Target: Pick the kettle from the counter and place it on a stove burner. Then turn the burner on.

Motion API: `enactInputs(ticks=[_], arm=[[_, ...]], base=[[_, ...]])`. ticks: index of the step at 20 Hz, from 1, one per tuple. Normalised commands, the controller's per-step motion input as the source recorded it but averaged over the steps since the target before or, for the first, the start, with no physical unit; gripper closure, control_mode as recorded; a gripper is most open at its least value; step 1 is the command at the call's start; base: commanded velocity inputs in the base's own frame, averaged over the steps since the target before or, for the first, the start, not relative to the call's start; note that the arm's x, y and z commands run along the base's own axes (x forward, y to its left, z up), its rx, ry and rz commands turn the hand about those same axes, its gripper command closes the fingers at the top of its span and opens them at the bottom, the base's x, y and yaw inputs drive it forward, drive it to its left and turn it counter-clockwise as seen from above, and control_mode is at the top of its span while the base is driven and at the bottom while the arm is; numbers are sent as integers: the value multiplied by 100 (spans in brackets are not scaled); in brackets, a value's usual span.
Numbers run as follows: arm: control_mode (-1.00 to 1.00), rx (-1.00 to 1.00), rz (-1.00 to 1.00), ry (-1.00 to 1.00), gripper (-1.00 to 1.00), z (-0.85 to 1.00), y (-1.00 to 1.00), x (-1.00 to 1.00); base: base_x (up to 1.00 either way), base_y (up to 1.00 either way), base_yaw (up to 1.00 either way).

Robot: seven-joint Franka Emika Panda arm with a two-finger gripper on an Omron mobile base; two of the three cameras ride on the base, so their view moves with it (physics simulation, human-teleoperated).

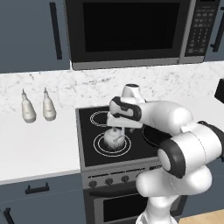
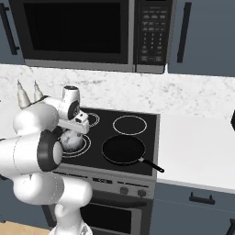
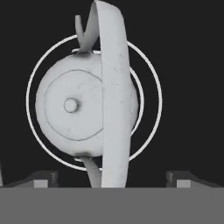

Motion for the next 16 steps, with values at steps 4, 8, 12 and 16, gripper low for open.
enactInputs(ticks=[4,8,12,16], arm=[[-100,0,-1,-2,-100,25,0,-57],[-100,-2,0,-6,-100,24,2,-94],[-100,-6,0,-8,-100,18,25,-100],[-100,-13,0,-9,-100,14,72,-87]], base=[[0,0,0],[0,0,0],[0,0,0],[0,0,0]])
